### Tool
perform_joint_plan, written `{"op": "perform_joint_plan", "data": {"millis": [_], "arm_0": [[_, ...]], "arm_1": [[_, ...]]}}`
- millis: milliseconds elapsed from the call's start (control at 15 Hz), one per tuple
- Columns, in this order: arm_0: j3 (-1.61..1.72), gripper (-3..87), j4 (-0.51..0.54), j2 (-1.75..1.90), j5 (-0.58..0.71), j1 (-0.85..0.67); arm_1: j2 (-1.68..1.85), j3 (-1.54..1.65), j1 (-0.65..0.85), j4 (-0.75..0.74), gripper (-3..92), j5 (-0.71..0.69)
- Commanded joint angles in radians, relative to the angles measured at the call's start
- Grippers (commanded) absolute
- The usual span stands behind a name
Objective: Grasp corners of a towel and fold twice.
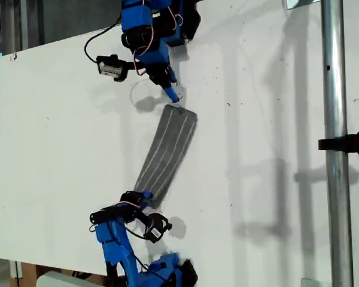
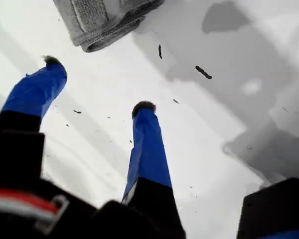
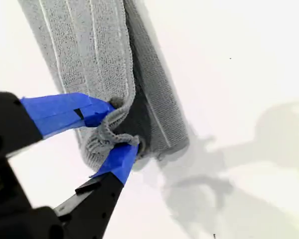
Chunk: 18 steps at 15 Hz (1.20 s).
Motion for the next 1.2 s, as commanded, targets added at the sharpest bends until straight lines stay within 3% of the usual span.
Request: {"op": "perform_joint_plan", "data": {"millis": [0, 200, 333, 600, 733, 800, 867, 1000, 1133], "arm_0": [[-0.063, 8.6, 0.067, 0.201, -0.018, 0.055], [0.077, 8.5, 0.052, 0.503, -0.028, 0.152], [0.296, 8.5, -0.063, 0.571, -0.035, 0.107], [0.247, 8.9, -0.163, 0.229, 0.014, 0.043], [0.038, 7.9, -0.12, 0.035, 0.038, 0.034], [-0.097, 19.2, -0.06, -0.021, 0.04, 0.032], [-0.21, 37.3, -0.012, -0.038, 0.04, 0.031], [-0.413, 47.1, 0.034, -0.064, 0.169, -0.005], [-0.531, 47.9, 0.087, -0.092, 0.23, -0.1]], "arm_1": [[0.224, 0.015, 0.017, 0.135, 30.9, 0.04], [0.479, 0.083, -0.044, 0.204, 32.5, 0.124], [0.459, 0.081, -0.048, 0.202, 33.8, 0.133], [0.474, 0.081, -0.069, 0.198, 33.4, 0.15], [0.474, 0.081, -0.078, 0.195, 33.2, 0.156], [0.474, 0.081, -0.083, 0.195, 33.2, 0.158], [0.476, 0.081, -0.087, 0.195, 33.3, 0.161], [0.476, 0.084, -0.089, 0.19, 32.9, 0.164], [0.477, 0.084, -0.092, 0.184, 32.6, 0.164]]}}
